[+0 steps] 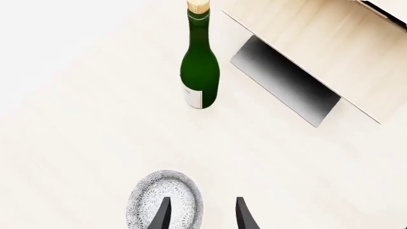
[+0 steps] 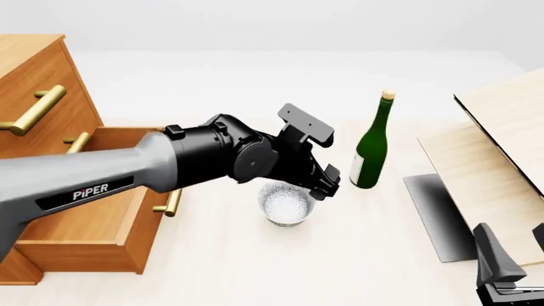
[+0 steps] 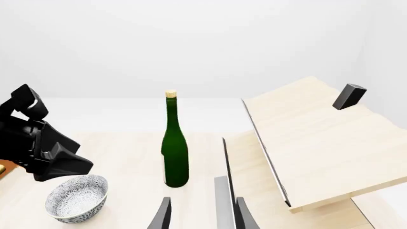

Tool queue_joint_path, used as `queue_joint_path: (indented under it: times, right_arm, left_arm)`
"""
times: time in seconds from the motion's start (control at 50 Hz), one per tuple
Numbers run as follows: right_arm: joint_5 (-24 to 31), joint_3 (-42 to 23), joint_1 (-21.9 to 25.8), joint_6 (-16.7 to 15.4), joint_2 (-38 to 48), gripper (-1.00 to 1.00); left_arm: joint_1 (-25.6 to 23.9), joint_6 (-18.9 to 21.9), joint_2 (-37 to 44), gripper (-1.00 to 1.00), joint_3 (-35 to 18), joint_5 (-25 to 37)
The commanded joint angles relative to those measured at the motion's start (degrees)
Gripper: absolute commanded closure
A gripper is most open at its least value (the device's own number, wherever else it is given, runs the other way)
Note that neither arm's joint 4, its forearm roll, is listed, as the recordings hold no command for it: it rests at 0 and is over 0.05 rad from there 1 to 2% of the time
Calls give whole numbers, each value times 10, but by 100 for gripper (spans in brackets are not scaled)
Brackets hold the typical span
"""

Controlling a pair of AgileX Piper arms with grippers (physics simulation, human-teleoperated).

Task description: Put the bowl in the bottom drawer of the cabinet.

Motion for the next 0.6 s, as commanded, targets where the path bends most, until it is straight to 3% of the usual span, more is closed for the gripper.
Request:
queue_joint_path:
  times: [0.02, 0.6]
  right_arm:
    - [0, 0, 0, 0, 0, -100]
    - [0, 0, 0, 0, 0, -100]
  left_arm:
    - [-3, -18, 40, -100, -1, -15]
    - [1, -33, 87, -100, -8, -34]
